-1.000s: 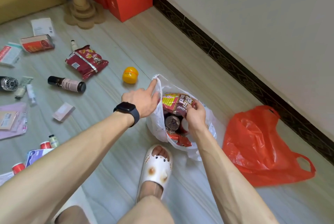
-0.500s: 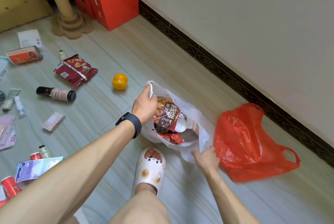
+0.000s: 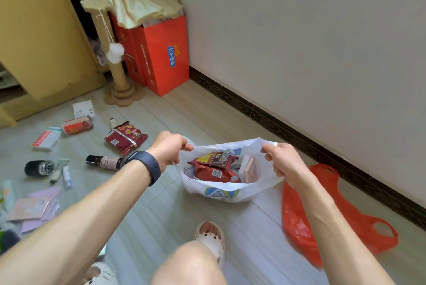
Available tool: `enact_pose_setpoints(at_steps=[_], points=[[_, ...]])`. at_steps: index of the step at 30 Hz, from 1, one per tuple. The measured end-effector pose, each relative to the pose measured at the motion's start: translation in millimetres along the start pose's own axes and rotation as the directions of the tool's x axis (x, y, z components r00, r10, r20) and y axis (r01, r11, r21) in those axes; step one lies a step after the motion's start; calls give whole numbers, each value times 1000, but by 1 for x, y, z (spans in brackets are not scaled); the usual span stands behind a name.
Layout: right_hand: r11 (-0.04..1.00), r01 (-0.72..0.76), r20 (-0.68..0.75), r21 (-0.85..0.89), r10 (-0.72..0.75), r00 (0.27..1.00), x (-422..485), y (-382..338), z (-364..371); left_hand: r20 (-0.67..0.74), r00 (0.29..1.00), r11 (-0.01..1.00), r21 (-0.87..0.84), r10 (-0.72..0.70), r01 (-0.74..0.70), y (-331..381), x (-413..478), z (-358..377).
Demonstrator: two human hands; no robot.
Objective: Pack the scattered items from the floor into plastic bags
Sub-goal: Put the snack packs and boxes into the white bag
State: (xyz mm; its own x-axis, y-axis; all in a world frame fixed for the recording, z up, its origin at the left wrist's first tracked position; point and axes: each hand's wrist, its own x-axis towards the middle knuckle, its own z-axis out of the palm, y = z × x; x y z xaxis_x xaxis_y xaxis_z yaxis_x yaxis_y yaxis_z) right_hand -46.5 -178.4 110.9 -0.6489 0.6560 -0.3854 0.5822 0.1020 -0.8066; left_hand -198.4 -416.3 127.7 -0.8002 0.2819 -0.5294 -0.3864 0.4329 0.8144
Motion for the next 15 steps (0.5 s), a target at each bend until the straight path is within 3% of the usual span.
enact_pose_setpoints(at_steps=[4, 8, 10, 12, 15], points=[[976, -118, 69, -181, 132, 989, -9, 28, -1, 109, 990, 976, 206, -94, 70, -27, -7, -2], [998, -60, -34, 5, 60, 998, -19, 28, -13, 125, 990, 996, 53, -72, 66, -9, -12, -2], [999, -44, -123, 19, 46, 991, -14, 25, -15, 104, 993, 997, -41, -63, 67, -2, -10, -4], [992, -88, -156, -93, 73, 985, -8, 31, -12, 72, 996, 998, 22, -62, 60, -9, -8, -5], [935, -140, -75, -325, 122, 990, -4, 47, 1, 72, 996, 987, 157, -46, 34, -34, -5, -3]])
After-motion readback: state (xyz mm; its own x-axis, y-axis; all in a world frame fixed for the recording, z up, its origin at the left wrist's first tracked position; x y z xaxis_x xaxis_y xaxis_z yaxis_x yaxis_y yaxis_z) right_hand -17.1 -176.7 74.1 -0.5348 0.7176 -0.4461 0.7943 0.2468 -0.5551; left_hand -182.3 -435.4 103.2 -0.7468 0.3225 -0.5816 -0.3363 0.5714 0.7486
